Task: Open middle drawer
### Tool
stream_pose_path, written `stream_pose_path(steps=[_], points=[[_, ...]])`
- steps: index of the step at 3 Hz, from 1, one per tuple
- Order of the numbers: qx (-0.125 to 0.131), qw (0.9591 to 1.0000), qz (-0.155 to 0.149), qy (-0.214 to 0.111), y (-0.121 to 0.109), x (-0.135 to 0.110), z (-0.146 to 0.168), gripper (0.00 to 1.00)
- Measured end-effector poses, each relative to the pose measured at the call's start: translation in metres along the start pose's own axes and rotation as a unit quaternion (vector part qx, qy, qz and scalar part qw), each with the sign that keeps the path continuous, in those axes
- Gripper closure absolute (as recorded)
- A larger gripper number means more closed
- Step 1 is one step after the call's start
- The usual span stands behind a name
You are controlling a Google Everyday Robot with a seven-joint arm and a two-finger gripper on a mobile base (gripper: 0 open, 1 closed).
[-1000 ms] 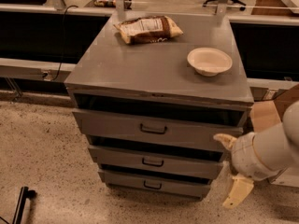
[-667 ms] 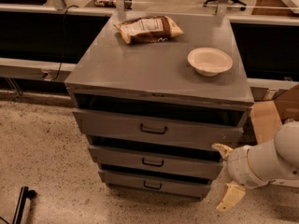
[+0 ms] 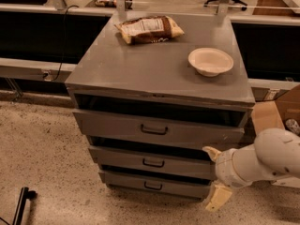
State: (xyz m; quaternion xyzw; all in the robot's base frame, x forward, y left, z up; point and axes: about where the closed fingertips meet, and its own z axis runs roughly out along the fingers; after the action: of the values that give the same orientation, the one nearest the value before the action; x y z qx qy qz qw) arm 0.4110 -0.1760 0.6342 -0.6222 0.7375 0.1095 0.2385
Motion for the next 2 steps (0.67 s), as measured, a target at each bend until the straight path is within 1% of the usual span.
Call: stream_pose_path(steps=[1, 2], points=[[-0.001, 0.9999, -0.014, 0.008, 0.000, 0.014, 0.059, 0.00], [0.011, 0.9994, -0.026, 0.020, -0.003, 0.028, 0.103, 0.00]])
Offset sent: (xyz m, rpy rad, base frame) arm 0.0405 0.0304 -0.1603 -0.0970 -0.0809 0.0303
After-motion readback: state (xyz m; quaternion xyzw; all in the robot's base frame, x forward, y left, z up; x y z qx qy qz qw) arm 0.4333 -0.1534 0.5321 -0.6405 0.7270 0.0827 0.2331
